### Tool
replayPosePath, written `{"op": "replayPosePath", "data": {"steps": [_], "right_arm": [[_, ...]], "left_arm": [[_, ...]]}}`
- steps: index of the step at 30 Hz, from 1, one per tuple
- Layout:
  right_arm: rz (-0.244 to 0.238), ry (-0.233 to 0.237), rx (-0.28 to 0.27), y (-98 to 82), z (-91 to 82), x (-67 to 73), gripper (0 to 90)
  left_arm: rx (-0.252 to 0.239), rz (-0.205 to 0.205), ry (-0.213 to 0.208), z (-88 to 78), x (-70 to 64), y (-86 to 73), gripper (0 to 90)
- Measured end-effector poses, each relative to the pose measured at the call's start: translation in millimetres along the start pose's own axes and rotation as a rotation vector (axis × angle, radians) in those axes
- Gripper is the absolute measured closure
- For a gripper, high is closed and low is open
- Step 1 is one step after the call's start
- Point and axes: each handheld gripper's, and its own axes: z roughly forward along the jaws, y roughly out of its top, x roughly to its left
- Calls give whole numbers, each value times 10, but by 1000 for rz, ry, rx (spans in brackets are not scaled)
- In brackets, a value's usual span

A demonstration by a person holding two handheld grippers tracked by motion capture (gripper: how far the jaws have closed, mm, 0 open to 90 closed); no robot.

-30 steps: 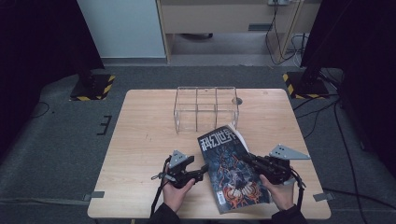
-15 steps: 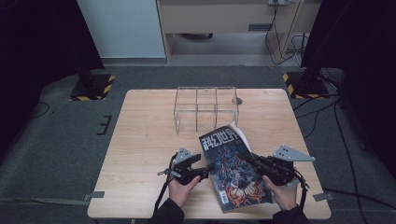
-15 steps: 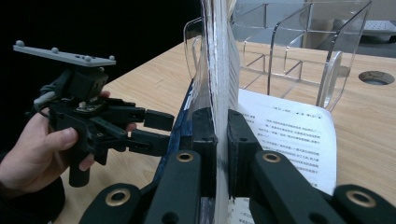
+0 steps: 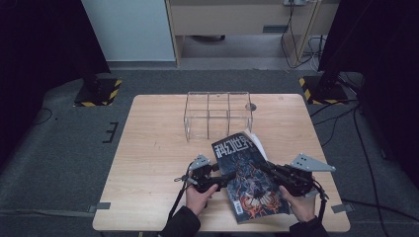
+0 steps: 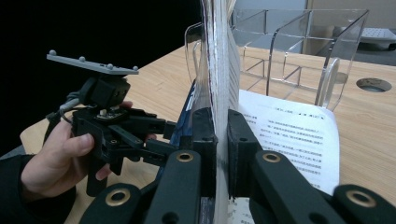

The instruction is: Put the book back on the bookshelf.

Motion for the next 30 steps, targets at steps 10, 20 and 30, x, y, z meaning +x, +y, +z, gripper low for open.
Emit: {"op": "replayPosePath", "data": {"steps": [10,20,30], "right_arm": [[39,10,5,-62,7,-96,846],[42,25,32,-130,87,-104,845],[49,42,32,-144,99,-121,845]], "left_arm": [[-5,-43,-7,-68,-23,23,347],[-21,-26,-46,-40,-75,24,414],[27,-62,-37,80,-81,-23,479]]}}
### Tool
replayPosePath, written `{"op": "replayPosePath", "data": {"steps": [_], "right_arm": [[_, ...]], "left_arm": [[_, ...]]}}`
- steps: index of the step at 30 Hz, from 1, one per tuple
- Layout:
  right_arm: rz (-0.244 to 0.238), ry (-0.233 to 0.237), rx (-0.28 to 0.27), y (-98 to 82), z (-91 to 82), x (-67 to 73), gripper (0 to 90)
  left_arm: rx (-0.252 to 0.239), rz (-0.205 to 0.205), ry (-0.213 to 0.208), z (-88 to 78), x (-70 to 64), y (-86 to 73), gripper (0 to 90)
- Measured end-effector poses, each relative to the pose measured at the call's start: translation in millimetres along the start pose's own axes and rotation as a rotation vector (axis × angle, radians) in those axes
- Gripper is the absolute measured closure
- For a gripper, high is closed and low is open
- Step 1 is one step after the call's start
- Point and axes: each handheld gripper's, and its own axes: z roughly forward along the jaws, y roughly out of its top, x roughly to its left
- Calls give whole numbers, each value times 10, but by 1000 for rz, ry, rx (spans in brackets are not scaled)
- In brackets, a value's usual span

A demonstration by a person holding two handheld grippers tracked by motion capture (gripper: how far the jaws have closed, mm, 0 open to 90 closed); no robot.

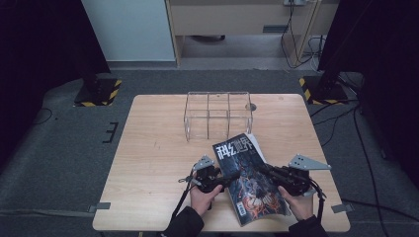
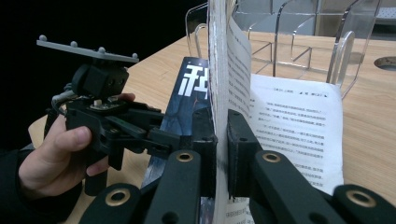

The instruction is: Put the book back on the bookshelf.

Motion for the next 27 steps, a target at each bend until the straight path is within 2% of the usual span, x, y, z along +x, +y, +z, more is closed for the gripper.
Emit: {"op": "replayPosePath", "data": {"steps": [2,3,4,8,13,19,22,27], "right_arm": [[-5,0,3,-6,15,2,845],[-7,-3,3,-8,15,4,846],[-8,-2,4,-9,13,2,845],[0,-11,0,-18,-3,-32,845],[11,-30,-4,-20,1,-81,843],[56,-74,-18,-63,-4,-231,839],[90,-71,-22,-92,-8,-311,834],[91,-82,-18,-94,21,-371,805]], "left_arm": [[10,-7,13,36,2,-20,544],[9,-26,6,45,-2,-31,553],[8,-28,9,50,-12,-30,560],[-7,-23,-1,2,-34,5,661],[-11,-26,9,-62,-74,39,706],[-42,9,8,-167,-185,134,749],[-50,39,16,-213,-261,186,764],[-73,46,19,-290,-329,246,791]]}}
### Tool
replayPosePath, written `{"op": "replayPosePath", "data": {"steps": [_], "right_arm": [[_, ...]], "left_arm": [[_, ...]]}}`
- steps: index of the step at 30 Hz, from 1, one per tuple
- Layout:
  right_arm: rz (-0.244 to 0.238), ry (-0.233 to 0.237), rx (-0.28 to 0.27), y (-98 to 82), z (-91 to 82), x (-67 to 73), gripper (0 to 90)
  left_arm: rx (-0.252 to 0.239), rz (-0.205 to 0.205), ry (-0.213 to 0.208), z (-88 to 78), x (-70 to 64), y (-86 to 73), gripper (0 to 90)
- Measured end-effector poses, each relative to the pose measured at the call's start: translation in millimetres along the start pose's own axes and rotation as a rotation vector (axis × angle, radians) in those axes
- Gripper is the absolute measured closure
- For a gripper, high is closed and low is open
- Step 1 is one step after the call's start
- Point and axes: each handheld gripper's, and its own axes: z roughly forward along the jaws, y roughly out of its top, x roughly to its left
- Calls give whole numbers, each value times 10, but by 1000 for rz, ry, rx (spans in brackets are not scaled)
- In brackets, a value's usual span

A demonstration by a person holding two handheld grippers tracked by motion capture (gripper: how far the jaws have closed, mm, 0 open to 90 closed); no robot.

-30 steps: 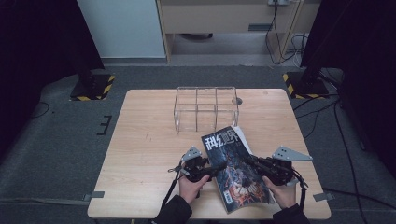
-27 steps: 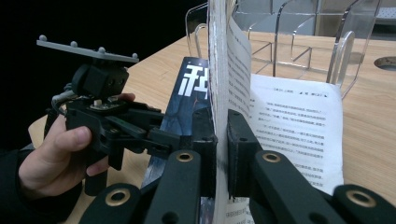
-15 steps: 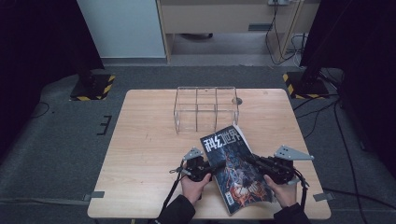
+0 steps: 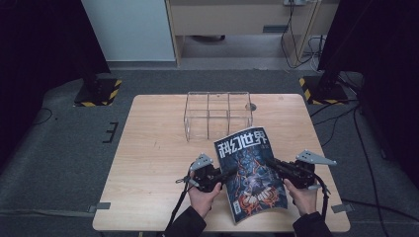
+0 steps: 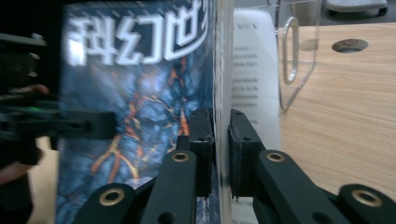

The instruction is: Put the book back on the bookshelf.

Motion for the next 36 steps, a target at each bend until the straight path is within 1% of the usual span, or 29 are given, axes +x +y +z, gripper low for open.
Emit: {"op": "replayPosePath", "data": {"steps": [4,7,10,12,14,17,21,23,26,29,33,34,36], "right_arm": [[10,-3,-4,-3,46,-28,755],[28,11,-15,1,66,-42,721],[25,5,-16,7,85,-45,678],[27,-7,-22,8,87,-51,668],[16,-39,-32,13,72,-62,667],[22,-68,-49,26,29,-105,630],[23,-100,-50,20,-16,-160,598],[16,-119,-42,2,-34,-184,583],[20,-142,-20,-50,-55,-223,555],[5,-183,16,-115,-67,-282,532],[-2,-234,58,-185,-75,-348,487],[-11,-247,66,-201,-79,-366,474],[-11,-269,77,-227,-84,-395,435]], "left_arm": [[-21,15,0,-75,-42,71,816],[-31,33,0,-124,-69,117,823],[-38,39,-6,-160,-94,146,823],[-40,44,-11,-178,-114,160,823],[-42,49,-20,-193,-135,173,823],[-41,58,1,-208,-164,189,823],[-60,35,-10,-254,-126,225,824],[-70,41,-5,-290,-133,258,824],[-96,54,8,-357,-152,313,824],[-121,51,18,-438,-160,383,824],[-148,60,39,-547,-169,479,825],[-153,62,43,-571,-169,504,825],[-163,77,69,-615,-174,554,824]]}}
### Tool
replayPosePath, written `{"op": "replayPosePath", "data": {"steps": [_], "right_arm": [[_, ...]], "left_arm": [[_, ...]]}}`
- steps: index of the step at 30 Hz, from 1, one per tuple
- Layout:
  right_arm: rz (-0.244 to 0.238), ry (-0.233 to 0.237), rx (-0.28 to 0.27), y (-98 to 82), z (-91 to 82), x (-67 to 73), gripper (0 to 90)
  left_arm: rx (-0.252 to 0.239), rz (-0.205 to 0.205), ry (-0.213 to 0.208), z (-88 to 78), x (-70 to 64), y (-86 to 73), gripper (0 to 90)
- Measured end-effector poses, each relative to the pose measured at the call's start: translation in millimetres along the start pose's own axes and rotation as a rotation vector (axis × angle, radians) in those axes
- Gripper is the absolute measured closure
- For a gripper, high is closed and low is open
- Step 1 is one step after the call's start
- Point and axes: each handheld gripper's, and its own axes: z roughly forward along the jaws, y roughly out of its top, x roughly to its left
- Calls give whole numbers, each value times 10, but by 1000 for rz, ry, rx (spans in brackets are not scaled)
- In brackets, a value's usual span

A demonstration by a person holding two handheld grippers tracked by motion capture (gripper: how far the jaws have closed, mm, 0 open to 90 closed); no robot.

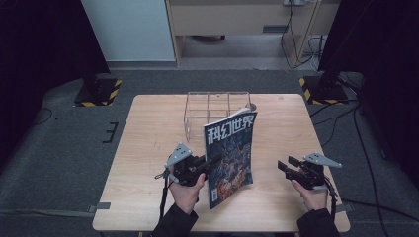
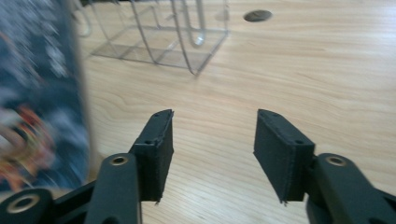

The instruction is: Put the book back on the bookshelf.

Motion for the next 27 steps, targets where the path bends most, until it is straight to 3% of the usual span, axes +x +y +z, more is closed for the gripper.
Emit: {"op": "replayPosePath", "data": {"steps": [5,8,11,16,20,27], "right_arm": [[-2,-48,44,-51,41,-38,383],[-27,-75,78,-92,84,-56,356],[-38,-89,102,-121,119,-63,335],[-48,-106,123,-160,159,-79,286],[-71,-151,145,-209,206,-89,211],[-135,-199,212,-277,297,-74,150]], "left_arm": [[5,6,43,-63,63,149,824],[13,2,58,-97,107,234,825],[15,22,75,-128,117,322,825],[-12,68,107,-175,76,497,825],[-34,92,135,-210,76,629,825],[-64,83,169,-265,163,774,825]]}}
